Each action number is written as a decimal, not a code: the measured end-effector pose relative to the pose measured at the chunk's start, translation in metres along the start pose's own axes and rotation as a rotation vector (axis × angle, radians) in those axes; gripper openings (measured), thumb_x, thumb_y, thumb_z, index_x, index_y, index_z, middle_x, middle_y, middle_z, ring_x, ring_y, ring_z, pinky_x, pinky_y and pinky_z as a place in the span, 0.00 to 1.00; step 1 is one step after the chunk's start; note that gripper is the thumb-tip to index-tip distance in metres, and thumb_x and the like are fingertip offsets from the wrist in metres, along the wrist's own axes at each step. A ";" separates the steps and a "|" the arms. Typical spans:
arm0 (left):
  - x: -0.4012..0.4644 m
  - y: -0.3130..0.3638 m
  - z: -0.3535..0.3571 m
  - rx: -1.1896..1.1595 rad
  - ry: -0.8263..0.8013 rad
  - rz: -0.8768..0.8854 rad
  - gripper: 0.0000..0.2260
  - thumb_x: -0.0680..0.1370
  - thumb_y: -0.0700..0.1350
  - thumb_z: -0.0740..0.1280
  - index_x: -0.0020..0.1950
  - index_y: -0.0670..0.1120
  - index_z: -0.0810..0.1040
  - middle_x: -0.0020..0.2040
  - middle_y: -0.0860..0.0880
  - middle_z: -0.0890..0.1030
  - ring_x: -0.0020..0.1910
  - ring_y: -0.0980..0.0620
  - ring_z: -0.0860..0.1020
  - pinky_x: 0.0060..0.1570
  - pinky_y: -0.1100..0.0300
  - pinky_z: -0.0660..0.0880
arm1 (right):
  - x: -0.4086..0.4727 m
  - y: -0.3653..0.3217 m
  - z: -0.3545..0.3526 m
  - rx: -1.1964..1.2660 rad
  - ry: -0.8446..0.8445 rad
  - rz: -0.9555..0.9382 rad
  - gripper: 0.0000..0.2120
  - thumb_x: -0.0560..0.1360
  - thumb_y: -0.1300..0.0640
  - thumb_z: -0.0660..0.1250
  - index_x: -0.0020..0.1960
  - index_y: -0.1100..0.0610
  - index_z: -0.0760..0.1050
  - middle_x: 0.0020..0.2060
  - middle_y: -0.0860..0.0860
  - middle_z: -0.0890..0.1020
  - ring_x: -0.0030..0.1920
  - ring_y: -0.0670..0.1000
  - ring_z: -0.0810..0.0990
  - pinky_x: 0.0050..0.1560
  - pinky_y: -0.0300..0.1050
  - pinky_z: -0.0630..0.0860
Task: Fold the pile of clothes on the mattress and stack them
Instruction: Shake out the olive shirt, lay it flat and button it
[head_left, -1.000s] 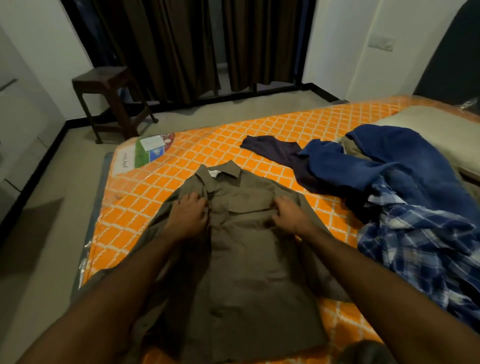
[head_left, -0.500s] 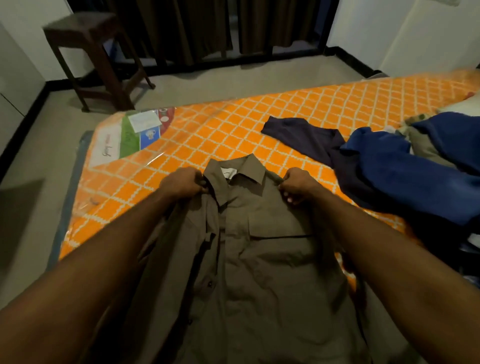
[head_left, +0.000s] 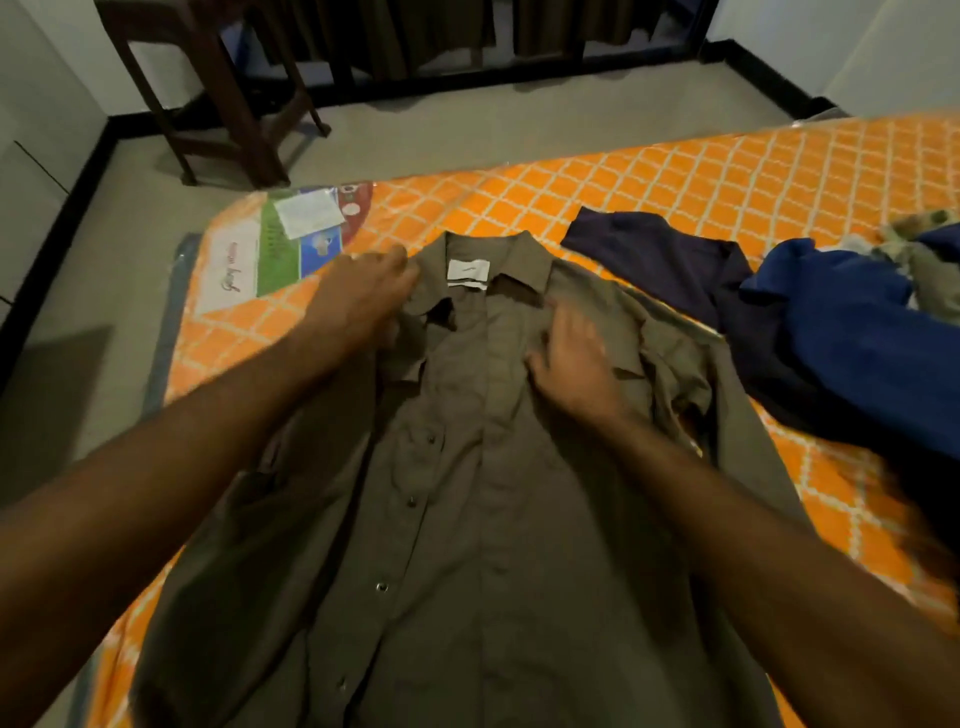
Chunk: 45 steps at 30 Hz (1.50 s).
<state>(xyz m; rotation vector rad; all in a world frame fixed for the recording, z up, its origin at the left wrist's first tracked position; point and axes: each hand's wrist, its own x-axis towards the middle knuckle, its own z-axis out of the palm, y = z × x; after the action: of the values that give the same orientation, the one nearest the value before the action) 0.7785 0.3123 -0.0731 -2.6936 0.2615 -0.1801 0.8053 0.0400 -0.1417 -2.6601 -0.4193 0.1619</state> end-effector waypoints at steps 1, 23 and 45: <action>-0.020 0.016 0.000 -0.082 -0.037 0.034 0.16 0.75 0.42 0.68 0.61 0.42 0.72 0.56 0.39 0.75 0.47 0.37 0.79 0.37 0.48 0.74 | -0.029 -0.007 0.013 -0.005 0.000 -0.073 0.31 0.80 0.49 0.64 0.78 0.60 0.59 0.73 0.60 0.67 0.72 0.61 0.66 0.74 0.58 0.64; -0.380 0.100 -0.083 -0.193 -0.168 0.469 0.21 0.77 0.58 0.60 0.66 0.50 0.71 0.65 0.45 0.75 0.57 0.43 0.77 0.52 0.48 0.74 | -0.368 -0.117 0.072 -0.215 -0.270 -0.387 0.24 0.79 0.42 0.62 0.73 0.48 0.66 0.64 0.54 0.69 0.64 0.60 0.68 0.61 0.56 0.68; -0.405 0.108 -0.144 -1.397 -0.140 -0.185 0.11 0.81 0.46 0.68 0.63 0.48 0.75 0.50 0.48 0.80 0.41 0.50 0.82 0.39 0.60 0.79 | -0.407 -0.102 0.045 0.743 -0.743 -0.067 0.13 0.80 0.64 0.64 0.63 0.62 0.79 0.49 0.50 0.82 0.44 0.45 0.81 0.47 0.39 0.77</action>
<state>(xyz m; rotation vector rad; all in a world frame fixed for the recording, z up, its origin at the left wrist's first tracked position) 0.3430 0.2435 -0.0242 -4.0892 0.0787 0.2562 0.3850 0.0166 -0.1183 -1.7766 -0.5350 1.0692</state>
